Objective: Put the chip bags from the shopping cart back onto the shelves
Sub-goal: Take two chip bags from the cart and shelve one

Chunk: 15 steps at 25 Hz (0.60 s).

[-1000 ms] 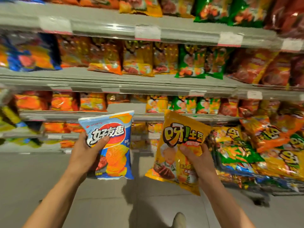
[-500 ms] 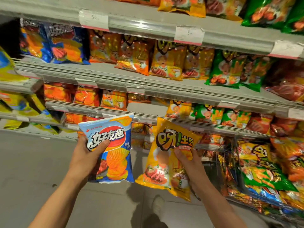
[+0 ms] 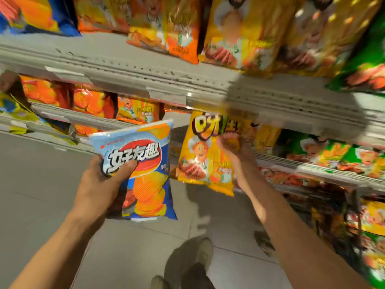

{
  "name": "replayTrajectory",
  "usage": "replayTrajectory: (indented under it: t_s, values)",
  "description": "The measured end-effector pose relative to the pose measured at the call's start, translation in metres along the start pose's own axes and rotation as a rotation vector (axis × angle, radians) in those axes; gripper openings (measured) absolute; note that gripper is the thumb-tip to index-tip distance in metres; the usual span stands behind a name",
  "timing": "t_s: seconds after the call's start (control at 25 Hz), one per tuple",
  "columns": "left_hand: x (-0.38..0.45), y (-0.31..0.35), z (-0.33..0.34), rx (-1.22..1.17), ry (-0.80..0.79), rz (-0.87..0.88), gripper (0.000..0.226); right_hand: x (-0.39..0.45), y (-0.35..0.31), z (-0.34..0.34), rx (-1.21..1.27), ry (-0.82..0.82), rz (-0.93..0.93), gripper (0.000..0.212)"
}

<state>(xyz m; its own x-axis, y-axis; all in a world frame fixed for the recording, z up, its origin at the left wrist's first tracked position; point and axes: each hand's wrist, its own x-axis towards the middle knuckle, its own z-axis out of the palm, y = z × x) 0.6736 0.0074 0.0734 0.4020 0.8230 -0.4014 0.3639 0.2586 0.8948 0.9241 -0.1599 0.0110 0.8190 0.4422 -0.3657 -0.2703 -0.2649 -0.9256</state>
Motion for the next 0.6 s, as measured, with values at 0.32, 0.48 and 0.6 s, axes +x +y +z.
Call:
replayTrajectory:
  t_s: [0.32,0.48,0.6]
  values:
    - [0.09,-0.057,0.037,-0.187,-0.056,0.163,0.047,0.075,-0.021,0.025,-0.02,0.102,-0.272,0.024]
    - [0.092,-0.098,0.027,-0.236,-0.083,0.143,0.056,0.09,-0.034,0.038,0.075,0.059,-0.257,0.022]
    - [0.093,-0.117,0.016,-0.245,-0.019,0.084,0.051,0.101,-0.035,0.044,0.097,0.083,-0.277,0.013]
